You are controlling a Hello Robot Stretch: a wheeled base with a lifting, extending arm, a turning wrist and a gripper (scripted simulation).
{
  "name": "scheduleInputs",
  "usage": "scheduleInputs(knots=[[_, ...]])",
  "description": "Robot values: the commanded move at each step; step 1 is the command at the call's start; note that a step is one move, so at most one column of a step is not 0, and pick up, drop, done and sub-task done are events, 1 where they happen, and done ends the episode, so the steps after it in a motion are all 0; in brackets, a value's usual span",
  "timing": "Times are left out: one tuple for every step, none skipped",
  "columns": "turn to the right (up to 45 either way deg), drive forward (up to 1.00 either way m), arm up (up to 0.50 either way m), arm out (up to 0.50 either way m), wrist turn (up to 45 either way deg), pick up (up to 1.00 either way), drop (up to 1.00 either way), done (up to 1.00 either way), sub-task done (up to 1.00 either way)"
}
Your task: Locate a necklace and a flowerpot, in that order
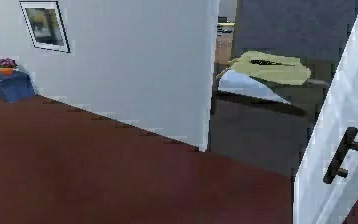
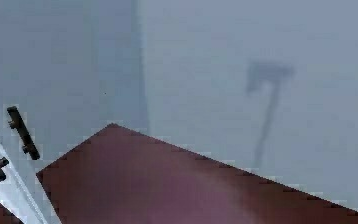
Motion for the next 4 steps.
scheduleInputs(knots=[[0.0,1.00,0.00,0.00,0.0,0.00,0.00,0.00,0.00],[45.0,0.00,0.00,0.00,0.0,0.00,0.00,0.00,0.00],[9.0,0.00,0.00,0.00,0.0,0.00,0.00,0.00,0.00],[0.0,0.70,0.00,0.00,0.0,0.00,0.00,0.00,0.00]])
